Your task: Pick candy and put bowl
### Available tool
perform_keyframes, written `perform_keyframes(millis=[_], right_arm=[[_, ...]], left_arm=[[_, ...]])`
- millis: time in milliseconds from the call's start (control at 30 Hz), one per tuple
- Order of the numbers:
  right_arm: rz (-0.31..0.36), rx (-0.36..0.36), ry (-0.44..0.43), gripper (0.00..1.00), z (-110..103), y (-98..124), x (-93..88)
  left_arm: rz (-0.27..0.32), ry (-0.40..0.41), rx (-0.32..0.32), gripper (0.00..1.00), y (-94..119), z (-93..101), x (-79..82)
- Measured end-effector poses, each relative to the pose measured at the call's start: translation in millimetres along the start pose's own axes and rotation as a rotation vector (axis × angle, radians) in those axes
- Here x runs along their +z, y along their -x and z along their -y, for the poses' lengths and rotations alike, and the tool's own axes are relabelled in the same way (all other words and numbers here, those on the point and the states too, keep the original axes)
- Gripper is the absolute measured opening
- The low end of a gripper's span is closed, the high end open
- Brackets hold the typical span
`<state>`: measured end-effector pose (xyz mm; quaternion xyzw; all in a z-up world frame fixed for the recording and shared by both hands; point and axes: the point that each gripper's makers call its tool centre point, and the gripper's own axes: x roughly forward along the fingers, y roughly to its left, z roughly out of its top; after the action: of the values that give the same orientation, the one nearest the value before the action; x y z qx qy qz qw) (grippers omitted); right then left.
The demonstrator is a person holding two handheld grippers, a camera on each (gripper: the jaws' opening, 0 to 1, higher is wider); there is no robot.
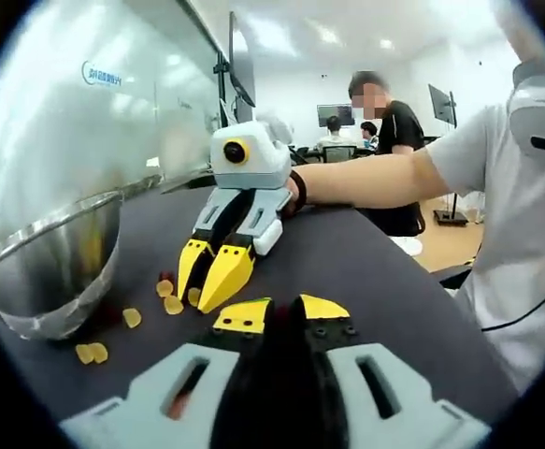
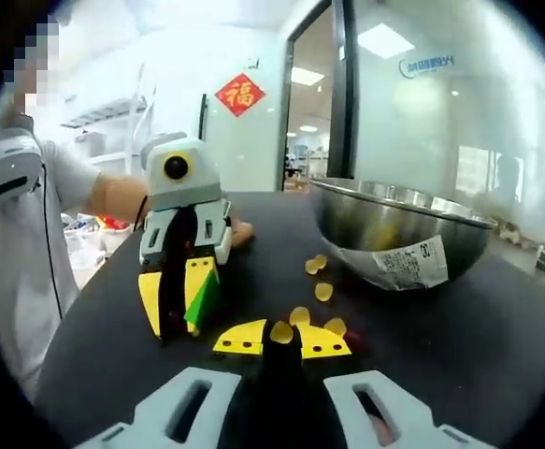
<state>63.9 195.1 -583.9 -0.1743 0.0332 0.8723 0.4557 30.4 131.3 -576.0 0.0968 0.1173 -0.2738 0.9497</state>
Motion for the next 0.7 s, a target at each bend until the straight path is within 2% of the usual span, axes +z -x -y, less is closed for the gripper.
perform_keyframes(millis=[300,500,567,633,667,700], right_arm=[[0.008,-0.006,0.022,0.05,0,0,0.5],[0.014,-0.013,0.044,0.05,-1,6,1.9],[0.079,-0.008,0.042,0.05,-1,13,15.1],[0.18,-0.005,0.014,0.05,1,25,39.2],[0.229,-0.018,0.01,0.05,6,32,52.8],[0.262,-0.048,0.021,0.05,14,39,65.7]], left_arm=[[0.002,0.004,0.012,0.04,1,-2.8,0.4],[-0.003,-0.022,0.067,0.02,6,-14.2,1.4],[0.001,-0.034,0.077,0.02,10,-18.5,3.6],[0.073,-0.048,0.129,0.02,21,-30.8,23.0],[0.157,-0.017,0.14,0.02,30,-36.0,42.4],[0.222,-0.007,0.166,0.02,42,-49.7,59.2]])
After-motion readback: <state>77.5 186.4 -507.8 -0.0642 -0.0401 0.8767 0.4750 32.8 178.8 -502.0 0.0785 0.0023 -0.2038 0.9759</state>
